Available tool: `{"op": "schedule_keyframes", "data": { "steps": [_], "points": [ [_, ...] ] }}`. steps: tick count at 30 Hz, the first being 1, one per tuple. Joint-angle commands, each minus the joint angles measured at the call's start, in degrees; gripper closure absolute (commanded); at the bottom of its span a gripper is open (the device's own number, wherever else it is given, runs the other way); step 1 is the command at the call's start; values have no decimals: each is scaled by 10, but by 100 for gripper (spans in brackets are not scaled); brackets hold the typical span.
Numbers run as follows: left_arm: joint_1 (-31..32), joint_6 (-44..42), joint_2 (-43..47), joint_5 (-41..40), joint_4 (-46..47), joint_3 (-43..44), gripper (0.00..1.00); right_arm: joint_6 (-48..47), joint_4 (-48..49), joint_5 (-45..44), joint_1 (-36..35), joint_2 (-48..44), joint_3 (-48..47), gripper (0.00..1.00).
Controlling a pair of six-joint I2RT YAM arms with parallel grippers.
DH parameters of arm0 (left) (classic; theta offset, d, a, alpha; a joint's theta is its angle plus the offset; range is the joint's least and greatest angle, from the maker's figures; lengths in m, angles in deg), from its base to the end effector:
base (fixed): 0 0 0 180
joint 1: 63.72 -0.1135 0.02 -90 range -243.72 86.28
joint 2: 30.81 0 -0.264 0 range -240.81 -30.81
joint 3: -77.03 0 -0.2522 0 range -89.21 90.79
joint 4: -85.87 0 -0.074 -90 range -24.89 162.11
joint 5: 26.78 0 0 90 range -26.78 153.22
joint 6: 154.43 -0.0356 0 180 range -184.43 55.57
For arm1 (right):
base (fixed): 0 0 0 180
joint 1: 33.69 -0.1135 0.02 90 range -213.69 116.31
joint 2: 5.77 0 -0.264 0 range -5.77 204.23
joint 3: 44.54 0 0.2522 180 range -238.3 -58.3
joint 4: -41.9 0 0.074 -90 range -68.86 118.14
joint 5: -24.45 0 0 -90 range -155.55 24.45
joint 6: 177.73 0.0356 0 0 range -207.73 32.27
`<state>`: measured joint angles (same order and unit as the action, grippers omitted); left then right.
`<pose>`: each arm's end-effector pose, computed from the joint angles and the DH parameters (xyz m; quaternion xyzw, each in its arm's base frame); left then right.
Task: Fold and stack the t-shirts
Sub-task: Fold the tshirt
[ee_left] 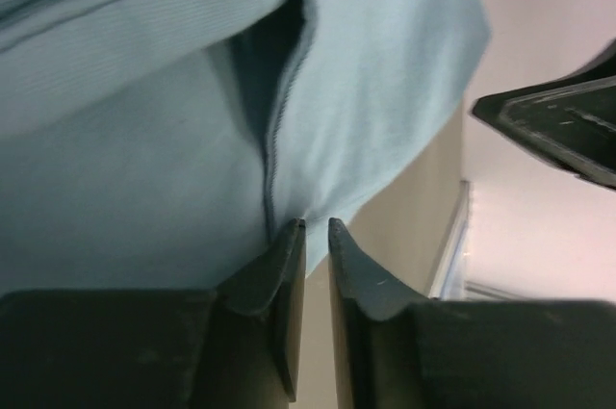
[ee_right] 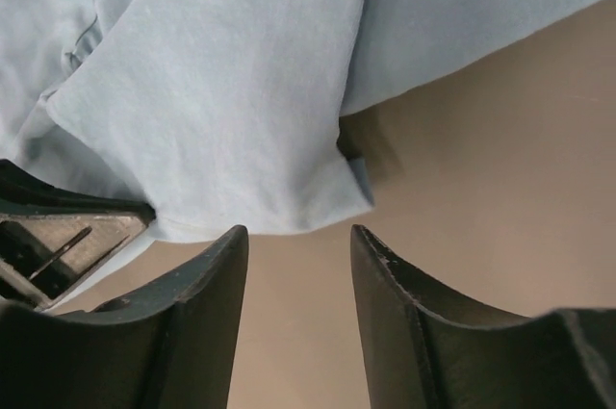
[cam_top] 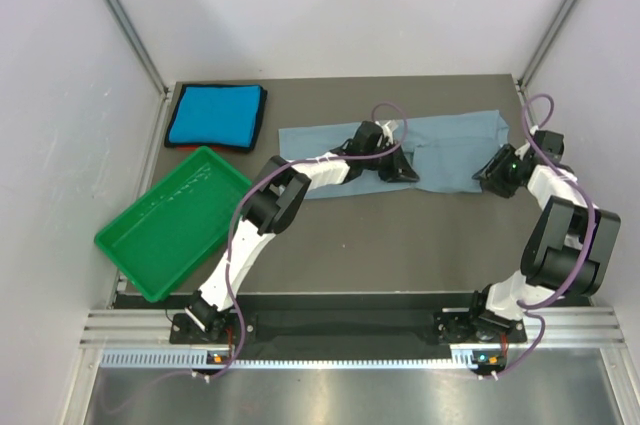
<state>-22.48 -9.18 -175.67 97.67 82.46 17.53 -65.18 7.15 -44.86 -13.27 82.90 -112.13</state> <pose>0.4056 -0.3824 0.1133 0.0522 0.8303 -0.5370 0.1396 0.2944 -0.0962 0.1979 0.2953 0.8943 0.1770 0.2858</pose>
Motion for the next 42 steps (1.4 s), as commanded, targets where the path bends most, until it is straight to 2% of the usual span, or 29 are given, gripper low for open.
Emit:
{"op": "schedule_keyframes", "data": {
  "steps": [1, 5, 10, 18, 21, 26, 30, 36, 42],
  "points": [
    [4, -58, 60, -43, -54, -3, 73, -5, 37, -24, 2, -30, 15, 52],
    [11, -76, 70, -70, -76, -7, 67, 28, 65, -25, 4, -42, 47, 47],
    [20, -77, 63, -83, -93, -3, 60, 40, 96, -22, 4, -41, 75, 47],
    [23, -82, 56, -95, -101, -1, 59, 27, 131, -11, 4, -14, 90, 48],
    [24, -95, 53, -108, -143, 12, 59, 27, 140, -7, 4, -9, 93, 48],
    [24, -123, 81, -147, -166, -4, 58, 28, 145, -7, 4, -10, 100, 49],
    [24, -126, 89, -141, -163, -6, 58, 30, 148, -11, 4, -7, 101, 50],
    [24, -122, 88, -128, -162, 0, 58, 36, 153, -5, 4, 5, 102, 60],
    [24, -116, 80, -119, -156, 5, 58, 42, 161, 3, 4, 3, 107, 73]
  ]
}}
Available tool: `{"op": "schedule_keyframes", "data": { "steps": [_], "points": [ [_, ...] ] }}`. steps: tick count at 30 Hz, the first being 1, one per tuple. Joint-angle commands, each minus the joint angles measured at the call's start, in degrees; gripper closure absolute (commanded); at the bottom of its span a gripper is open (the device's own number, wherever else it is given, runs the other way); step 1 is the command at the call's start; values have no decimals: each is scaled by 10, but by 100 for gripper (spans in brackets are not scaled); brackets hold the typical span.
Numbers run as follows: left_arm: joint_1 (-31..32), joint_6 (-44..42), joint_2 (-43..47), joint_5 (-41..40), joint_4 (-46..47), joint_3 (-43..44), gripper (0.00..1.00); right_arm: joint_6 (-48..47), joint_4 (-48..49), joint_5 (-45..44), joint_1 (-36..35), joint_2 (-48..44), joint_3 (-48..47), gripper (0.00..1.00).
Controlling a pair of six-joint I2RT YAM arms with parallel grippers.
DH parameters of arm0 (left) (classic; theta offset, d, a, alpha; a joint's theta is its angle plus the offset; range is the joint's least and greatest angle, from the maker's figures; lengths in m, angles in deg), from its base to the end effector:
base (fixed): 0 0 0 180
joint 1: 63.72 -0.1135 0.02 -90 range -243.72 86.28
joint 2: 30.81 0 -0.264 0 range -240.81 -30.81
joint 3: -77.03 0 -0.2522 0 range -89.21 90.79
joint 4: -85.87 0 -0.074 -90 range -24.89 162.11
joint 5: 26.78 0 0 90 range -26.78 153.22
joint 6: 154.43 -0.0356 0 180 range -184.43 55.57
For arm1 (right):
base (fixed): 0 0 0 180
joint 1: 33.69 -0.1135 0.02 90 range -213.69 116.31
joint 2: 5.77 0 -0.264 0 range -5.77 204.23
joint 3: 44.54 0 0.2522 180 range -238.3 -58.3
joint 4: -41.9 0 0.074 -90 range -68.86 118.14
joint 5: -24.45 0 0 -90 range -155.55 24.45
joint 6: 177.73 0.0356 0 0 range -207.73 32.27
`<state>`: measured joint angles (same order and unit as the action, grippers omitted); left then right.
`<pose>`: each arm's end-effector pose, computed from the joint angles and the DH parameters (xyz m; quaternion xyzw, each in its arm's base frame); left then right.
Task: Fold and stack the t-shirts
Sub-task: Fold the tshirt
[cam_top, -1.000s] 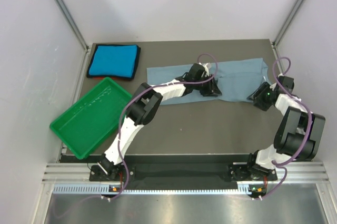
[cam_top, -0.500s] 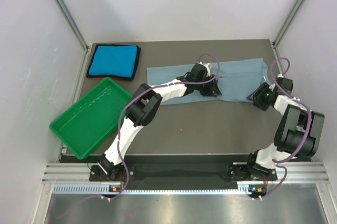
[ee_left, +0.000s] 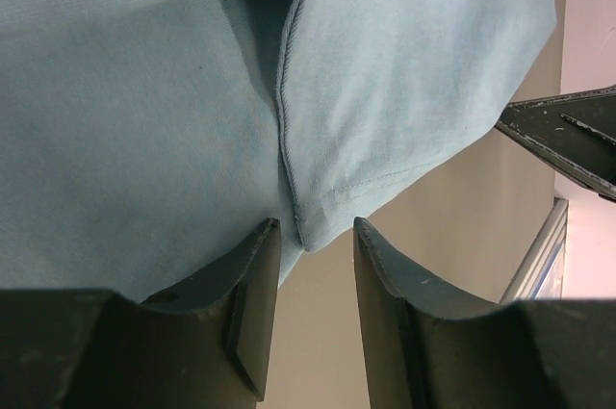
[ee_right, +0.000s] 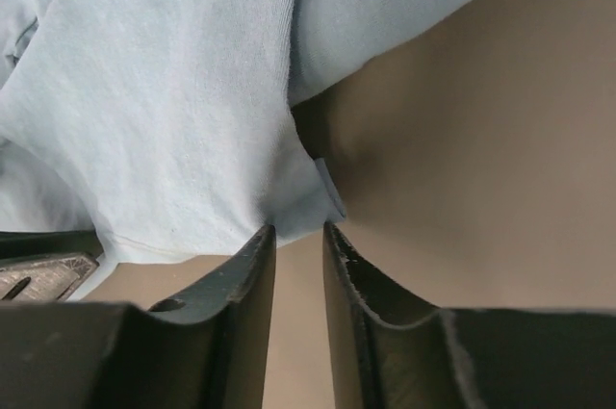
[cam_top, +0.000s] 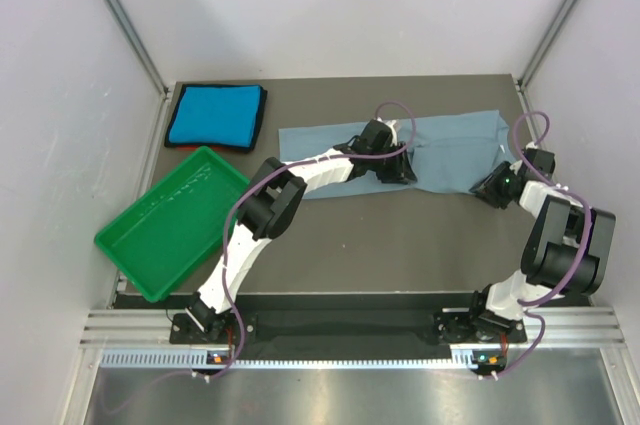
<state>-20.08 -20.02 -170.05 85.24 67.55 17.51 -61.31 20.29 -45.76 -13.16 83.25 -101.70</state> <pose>0.3846 -0.3852 0.1402 0.0792 0.8793 -0.4269 0.1957 0.2793 -0.0917 0.1580 0.3233 0.8795 0.1788 0.3000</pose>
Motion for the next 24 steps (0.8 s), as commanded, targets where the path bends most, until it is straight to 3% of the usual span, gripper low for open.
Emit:
{"op": "schedule_keyframes", "data": {
  "steps": [1, 8, 24],
  "points": [
    [0, -3, 20, 13, -5, 7, 59, 3, 29, 15, 3, -2, 1, 75],
    [0, 11, 8, 22, 2, 11, 63, 5, 24, 24, 3, -11, -3, 80],
    [0, 43, -19, 52, 32, 33, 76, -1, 12, 39, 3, -11, -20, 81]
  ]
}}
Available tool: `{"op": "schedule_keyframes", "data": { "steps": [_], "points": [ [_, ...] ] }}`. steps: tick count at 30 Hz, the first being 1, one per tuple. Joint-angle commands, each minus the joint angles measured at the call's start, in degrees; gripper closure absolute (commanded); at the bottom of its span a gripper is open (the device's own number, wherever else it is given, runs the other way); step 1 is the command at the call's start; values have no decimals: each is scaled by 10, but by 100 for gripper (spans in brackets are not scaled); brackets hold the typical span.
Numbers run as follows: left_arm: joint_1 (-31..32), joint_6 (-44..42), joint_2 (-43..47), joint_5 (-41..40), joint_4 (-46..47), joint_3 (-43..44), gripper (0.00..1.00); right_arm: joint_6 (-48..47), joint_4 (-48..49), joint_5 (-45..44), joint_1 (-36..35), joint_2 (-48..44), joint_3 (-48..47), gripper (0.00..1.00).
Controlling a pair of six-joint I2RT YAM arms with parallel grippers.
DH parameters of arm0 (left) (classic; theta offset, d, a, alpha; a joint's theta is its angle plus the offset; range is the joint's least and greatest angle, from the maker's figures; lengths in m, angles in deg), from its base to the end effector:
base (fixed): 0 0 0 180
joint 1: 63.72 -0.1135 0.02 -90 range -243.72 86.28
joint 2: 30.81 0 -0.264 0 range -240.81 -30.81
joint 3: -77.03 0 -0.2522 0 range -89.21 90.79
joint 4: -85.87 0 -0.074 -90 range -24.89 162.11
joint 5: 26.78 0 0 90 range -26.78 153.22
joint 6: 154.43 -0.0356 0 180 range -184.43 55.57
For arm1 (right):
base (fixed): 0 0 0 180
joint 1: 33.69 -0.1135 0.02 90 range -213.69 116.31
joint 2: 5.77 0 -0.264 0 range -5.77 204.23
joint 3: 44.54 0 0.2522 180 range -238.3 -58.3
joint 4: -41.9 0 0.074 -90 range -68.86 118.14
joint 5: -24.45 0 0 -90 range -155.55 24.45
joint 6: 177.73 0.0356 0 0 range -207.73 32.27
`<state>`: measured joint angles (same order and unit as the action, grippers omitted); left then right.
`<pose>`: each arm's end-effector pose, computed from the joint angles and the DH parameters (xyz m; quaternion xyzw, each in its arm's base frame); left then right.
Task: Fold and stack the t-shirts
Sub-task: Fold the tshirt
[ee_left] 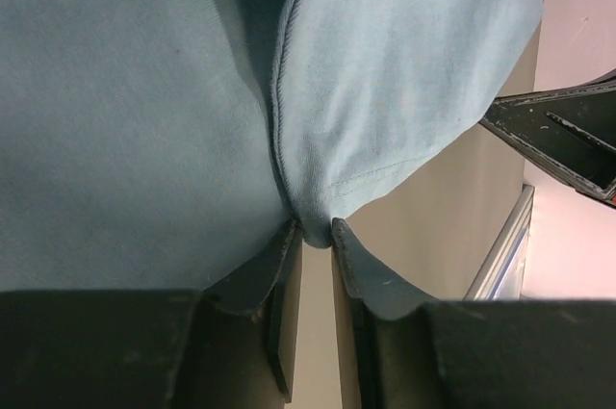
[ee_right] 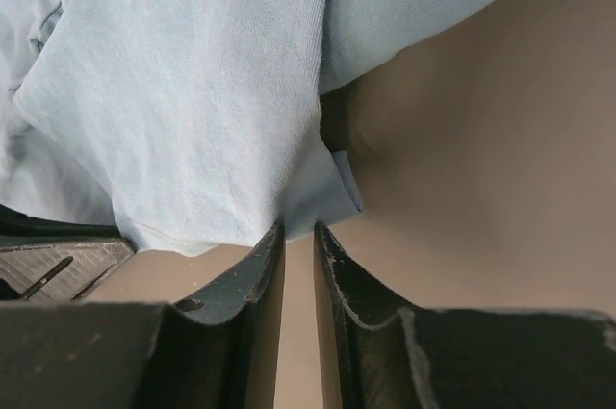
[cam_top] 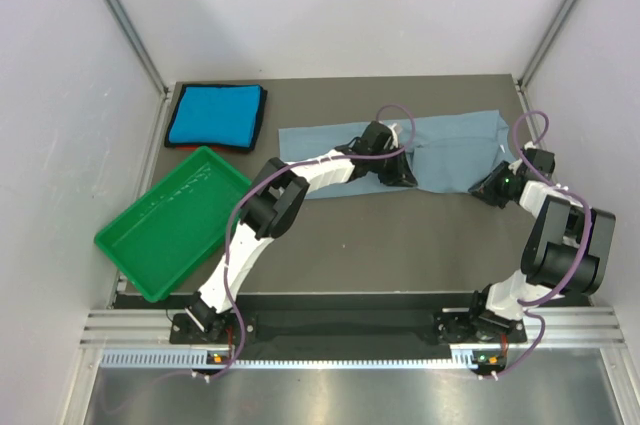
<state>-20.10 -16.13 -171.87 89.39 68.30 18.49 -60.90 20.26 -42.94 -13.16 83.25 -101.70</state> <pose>0.3854 -0.3890 0.1308 0.0650 0.8757 -0.4524 0.1555 0.2794 -0.0900 0.1584 0.3178 0.8775 0.2028 0.2964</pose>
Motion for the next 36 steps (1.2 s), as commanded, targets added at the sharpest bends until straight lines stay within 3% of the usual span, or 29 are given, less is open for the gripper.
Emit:
{"op": "schedule_keyframes", "data": {
  "steps": [1, 7, 21, 23, 26, 30, 36],
  "points": [
    [0, 5, -2, 11, 26, 26, 76, -6, 11, 10, 3, -12, -20, 82],
    [0, 15, -2, 12, 26, 37, 100, -4, 5, 17, 3, -9, -32, 100],
    [-20, 69, -7, -14, 96, 93, 100, 15, -2, 47, 3, 19, -131, 100],
    [-23, 84, -13, -5, 114, 99, 100, 25, -22, 16, 3, -4, -122, 84],
    [-26, 98, -19, -1, 137, 99, 100, 51, -12, 2, 3, -35, -81, 67],
    [-27, 105, -26, 1, 146, 102, 100, 99, 52, 2, 3, -67, 8, 61],
    [-29, 112, -39, 5, 172, 110, 100, 121, 119, 20, 3, -74, 40, 57]
  ]
}}
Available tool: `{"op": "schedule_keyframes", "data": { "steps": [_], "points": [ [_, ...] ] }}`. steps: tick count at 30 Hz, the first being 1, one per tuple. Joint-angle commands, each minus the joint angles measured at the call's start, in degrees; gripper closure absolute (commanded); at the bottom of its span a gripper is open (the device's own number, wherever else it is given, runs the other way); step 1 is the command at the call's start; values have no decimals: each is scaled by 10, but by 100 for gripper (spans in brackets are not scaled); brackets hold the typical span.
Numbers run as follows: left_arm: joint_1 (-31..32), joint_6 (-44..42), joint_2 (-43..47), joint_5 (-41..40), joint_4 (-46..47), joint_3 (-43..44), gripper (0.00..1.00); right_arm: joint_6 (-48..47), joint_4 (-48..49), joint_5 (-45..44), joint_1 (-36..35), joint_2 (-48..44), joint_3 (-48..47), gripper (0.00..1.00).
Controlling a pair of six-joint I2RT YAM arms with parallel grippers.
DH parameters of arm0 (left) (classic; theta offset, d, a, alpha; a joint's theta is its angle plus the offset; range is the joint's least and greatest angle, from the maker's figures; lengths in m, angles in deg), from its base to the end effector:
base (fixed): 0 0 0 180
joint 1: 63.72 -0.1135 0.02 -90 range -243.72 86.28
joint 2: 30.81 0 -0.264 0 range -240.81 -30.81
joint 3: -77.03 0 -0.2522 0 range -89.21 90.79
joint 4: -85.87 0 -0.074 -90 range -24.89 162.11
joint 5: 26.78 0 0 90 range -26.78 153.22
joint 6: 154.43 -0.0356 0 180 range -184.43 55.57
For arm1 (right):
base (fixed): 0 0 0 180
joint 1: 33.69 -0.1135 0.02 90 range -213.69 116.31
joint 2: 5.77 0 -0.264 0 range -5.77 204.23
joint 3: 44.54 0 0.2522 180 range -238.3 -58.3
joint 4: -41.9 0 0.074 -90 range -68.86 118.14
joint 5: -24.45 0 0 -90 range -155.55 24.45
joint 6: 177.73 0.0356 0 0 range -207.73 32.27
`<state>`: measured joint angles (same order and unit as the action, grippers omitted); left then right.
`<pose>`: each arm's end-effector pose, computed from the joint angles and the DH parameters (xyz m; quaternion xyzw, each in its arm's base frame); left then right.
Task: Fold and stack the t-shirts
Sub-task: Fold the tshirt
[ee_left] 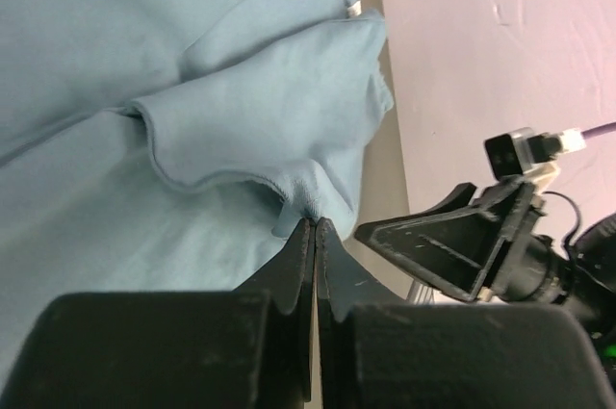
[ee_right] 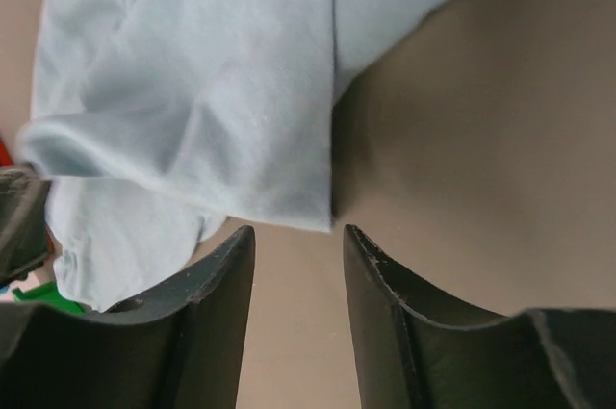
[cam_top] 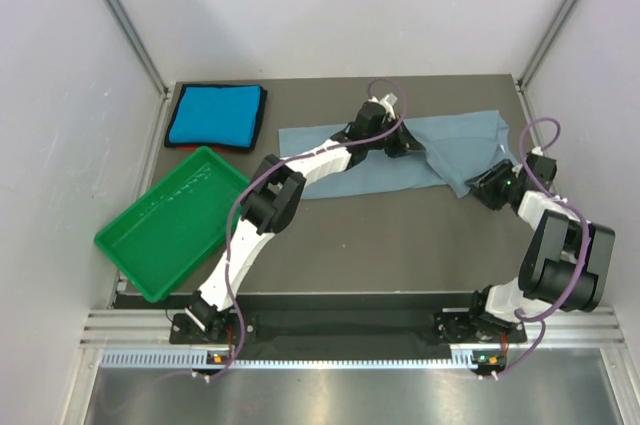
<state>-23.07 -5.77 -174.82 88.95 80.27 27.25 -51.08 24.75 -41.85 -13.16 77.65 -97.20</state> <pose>0.4289 -0.3886 0.1733 0.0026 0.8059 -0.5471 0.2263 0.2653 -0.0841 0.1677 0.3724 0.8373 0.2390 0.3211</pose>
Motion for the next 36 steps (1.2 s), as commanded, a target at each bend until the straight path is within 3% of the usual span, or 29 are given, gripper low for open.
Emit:
{"op": "schedule_keyframes", "data": {
  "steps": [1, 6, 10, 19, 30, 36],
  "points": [
    [1, 15, -12, 9, 57, 24, 100, 24, 81, 9, 3, -19, -4, 56],
    [0, 34, -22, 10, 70, 35, 100, 52, 116, -11, -2, -38, 46, 52],
    [0, 37, -21, 11, 76, 34, 100, 62, 223, -27, -2, -62, 120, 48],
    [0, 27, -16, 12, 81, 35, 100, 80, 397, 31, -2, 9, 161, 50],
    [0, 45, -23, 10, 99, 42, 100, 91, 456, 40, -2, 57, 170, 52],
    [0, 45, -24, 6, 99, 41, 100, 106, 499, 43, -3, 75, 182, 48]
  ]
}}
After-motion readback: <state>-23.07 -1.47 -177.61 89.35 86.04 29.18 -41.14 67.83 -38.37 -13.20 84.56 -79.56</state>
